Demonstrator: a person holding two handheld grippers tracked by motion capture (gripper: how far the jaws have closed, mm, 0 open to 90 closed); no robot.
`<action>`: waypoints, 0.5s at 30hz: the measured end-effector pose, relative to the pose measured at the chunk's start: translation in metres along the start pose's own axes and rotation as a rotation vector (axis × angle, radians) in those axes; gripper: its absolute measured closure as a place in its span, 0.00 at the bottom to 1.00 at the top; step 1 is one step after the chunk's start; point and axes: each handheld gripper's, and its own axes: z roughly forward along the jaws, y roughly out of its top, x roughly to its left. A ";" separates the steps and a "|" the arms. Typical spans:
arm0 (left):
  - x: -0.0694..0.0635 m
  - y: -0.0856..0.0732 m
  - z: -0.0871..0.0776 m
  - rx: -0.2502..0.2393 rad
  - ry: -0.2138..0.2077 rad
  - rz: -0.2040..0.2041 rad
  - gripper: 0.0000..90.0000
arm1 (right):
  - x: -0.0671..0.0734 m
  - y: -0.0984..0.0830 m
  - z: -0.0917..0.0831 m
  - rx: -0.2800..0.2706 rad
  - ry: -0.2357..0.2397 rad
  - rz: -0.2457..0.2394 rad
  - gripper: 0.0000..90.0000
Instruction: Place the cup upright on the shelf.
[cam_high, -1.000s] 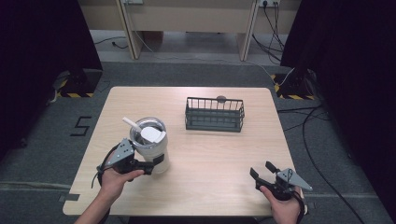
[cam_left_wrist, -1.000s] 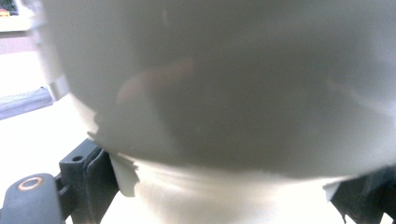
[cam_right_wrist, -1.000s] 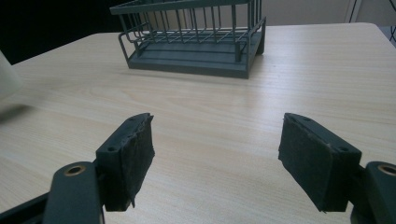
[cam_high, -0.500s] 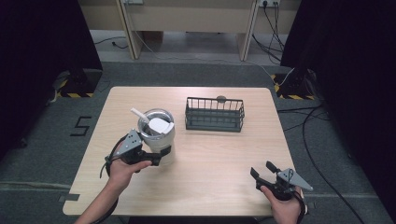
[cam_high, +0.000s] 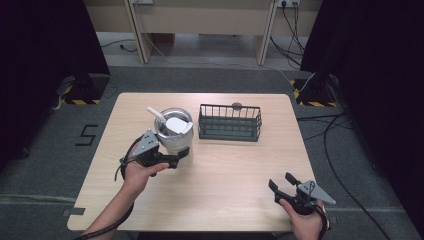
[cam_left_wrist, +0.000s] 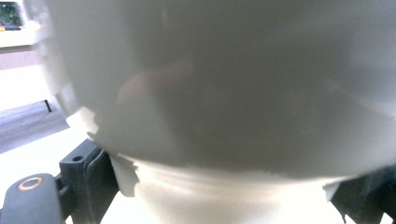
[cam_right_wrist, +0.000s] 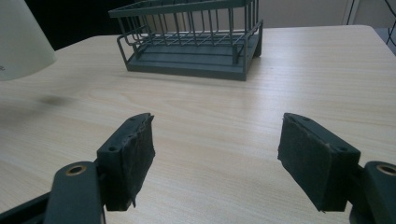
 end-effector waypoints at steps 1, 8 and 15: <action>0.000 0.001 0.002 0.000 -0.001 -0.001 0.12 | 0.000 0.000 0.000 0.000 0.000 0.000 0.30; 0.002 0.006 0.013 0.000 -0.006 -0.004 0.12 | 0.000 0.000 0.000 -0.002 0.000 0.004 0.30; 0.005 0.011 0.023 0.003 -0.009 0.000 0.12 | 0.000 0.000 0.000 -0.003 -0.001 0.005 0.30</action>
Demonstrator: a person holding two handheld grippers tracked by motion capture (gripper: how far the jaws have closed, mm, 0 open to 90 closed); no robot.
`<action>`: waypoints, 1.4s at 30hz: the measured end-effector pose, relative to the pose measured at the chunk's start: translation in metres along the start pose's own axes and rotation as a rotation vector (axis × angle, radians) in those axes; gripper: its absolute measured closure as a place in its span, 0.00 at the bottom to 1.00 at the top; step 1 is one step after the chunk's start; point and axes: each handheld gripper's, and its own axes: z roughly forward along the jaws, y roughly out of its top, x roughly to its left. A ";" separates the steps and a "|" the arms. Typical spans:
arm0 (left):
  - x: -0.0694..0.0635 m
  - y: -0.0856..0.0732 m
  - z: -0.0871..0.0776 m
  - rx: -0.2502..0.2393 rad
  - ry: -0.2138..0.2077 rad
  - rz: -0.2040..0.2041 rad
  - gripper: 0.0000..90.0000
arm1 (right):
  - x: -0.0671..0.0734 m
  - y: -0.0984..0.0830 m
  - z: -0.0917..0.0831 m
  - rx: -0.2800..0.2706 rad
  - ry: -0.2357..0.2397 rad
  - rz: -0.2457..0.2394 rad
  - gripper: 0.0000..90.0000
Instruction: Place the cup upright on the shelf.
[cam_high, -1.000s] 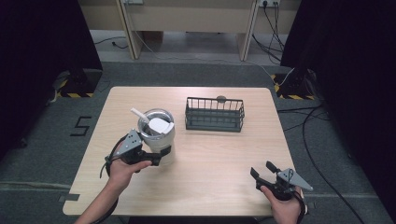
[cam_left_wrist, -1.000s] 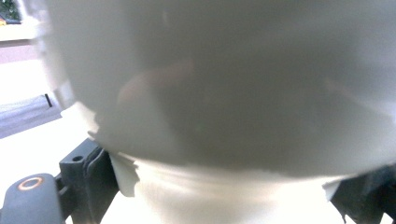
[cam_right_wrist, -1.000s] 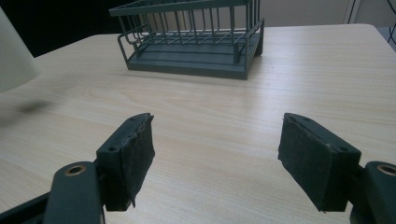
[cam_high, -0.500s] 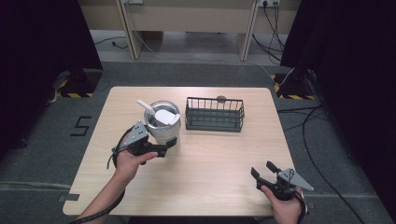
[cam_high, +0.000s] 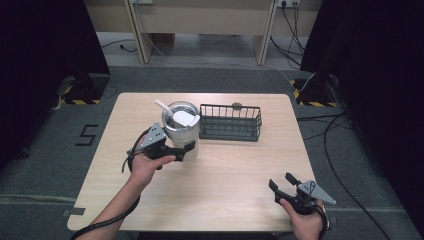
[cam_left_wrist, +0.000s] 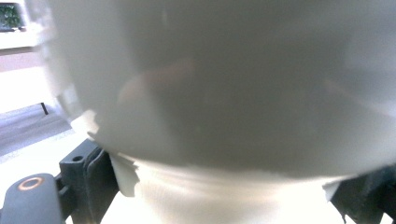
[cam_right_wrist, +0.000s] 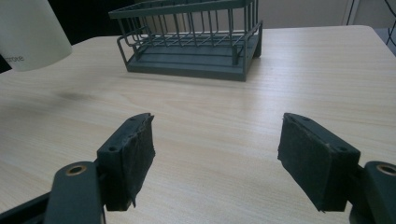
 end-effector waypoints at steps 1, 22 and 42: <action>0.000 0.001 0.002 -0.004 0.001 -0.004 0.12 | 0.000 0.000 0.000 0.000 0.000 0.000 0.30; 0.005 0.018 0.028 -0.012 -0.012 0.005 0.12 | -0.001 0.000 0.000 -0.002 -0.001 -0.009 0.30; 0.012 0.038 0.047 -0.029 -0.018 0.010 0.12 | -0.001 0.000 0.000 -0.002 -0.001 -0.001 0.30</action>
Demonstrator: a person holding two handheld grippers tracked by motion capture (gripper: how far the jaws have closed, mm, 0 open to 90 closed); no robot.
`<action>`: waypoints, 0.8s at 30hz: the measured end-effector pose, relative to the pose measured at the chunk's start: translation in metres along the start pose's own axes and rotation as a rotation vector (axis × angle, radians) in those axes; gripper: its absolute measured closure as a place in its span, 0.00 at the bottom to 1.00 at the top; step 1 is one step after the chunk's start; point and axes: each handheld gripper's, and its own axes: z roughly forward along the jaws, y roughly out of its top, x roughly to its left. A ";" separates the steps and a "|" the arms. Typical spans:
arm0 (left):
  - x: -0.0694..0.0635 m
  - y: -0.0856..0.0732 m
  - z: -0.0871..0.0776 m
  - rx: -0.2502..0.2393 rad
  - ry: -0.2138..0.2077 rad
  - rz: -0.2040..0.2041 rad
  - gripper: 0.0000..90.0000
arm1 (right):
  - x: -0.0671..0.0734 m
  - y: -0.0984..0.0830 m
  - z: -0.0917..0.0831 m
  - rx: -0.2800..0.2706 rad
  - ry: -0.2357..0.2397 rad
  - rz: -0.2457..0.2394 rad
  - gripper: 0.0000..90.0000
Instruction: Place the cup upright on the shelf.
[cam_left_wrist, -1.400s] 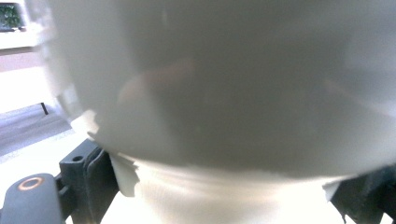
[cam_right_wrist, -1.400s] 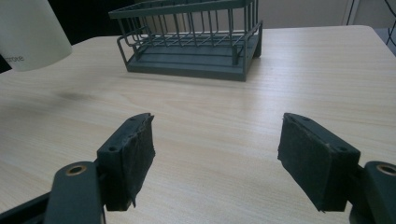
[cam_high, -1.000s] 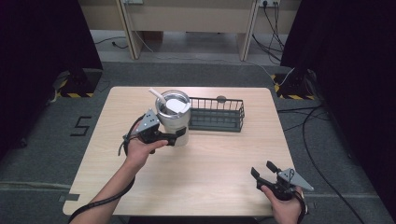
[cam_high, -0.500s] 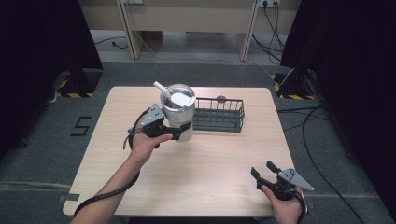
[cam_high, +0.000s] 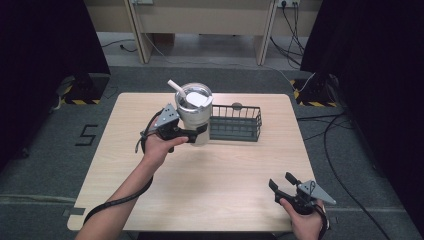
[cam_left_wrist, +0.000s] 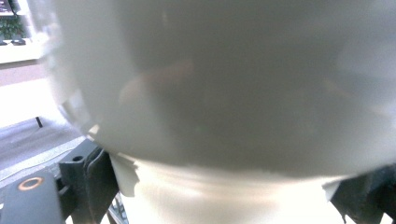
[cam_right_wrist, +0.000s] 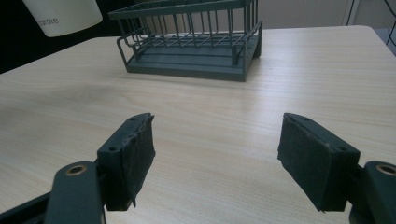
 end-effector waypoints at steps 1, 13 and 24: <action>0.000 0.001 0.001 0.000 0.001 0.001 0.12 | 0.000 0.000 0.000 0.001 0.001 0.001 0.30; 0.003 0.011 0.011 -0.009 0.000 0.003 0.12 | -0.001 0.000 0.000 0.004 0.001 -0.001 0.30; 0.004 0.020 0.021 -0.017 -0.006 0.002 0.12 | -0.002 0.000 0.000 0.002 0.001 -0.006 0.30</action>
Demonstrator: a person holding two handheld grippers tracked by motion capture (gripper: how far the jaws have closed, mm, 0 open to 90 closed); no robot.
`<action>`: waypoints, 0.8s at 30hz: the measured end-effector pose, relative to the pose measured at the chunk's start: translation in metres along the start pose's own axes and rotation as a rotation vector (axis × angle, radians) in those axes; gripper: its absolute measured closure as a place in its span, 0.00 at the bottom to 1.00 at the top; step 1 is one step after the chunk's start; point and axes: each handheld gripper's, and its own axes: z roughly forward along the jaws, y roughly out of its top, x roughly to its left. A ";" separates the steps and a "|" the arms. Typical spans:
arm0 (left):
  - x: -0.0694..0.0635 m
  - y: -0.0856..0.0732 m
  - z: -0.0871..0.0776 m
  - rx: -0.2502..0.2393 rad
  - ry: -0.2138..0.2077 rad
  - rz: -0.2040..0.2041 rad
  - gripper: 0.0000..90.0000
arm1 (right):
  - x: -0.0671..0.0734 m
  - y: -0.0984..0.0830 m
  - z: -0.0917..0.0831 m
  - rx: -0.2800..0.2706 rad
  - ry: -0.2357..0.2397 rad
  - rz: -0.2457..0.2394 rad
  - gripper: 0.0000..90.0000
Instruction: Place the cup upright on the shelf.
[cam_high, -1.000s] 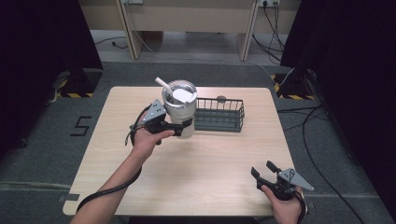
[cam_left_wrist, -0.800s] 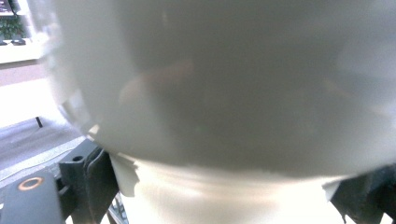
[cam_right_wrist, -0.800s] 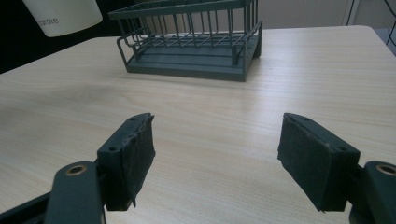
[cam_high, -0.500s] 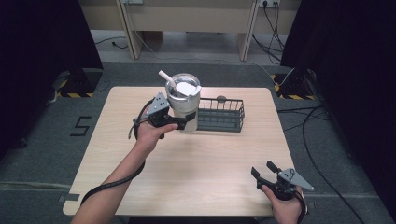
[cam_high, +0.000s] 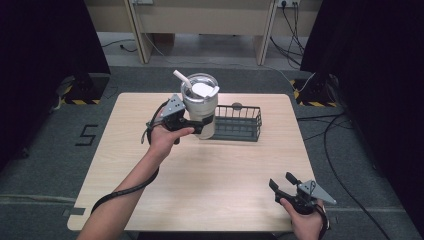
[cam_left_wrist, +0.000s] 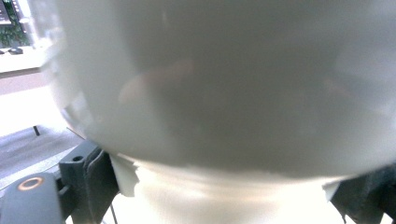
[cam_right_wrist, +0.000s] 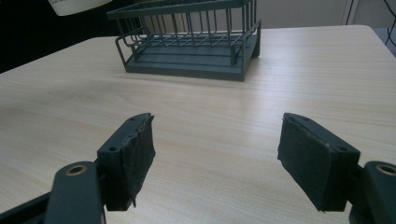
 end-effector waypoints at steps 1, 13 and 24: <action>0.000 0.000 0.001 0.000 -0.001 0.000 0.12 | 0.000 0.000 0.000 0.000 0.000 0.000 0.30; 0.002 0.007 0.012 0.001 -0.007 0.002 0.12 | 0.000 0.000 0.000 -0.001 0.001 0.001 0.30; 0.004 0.013 0.023 0.003 -0.012 0.002 0.12 | -0.001 0.000 0.000 0.000 0.002 0.008 0.30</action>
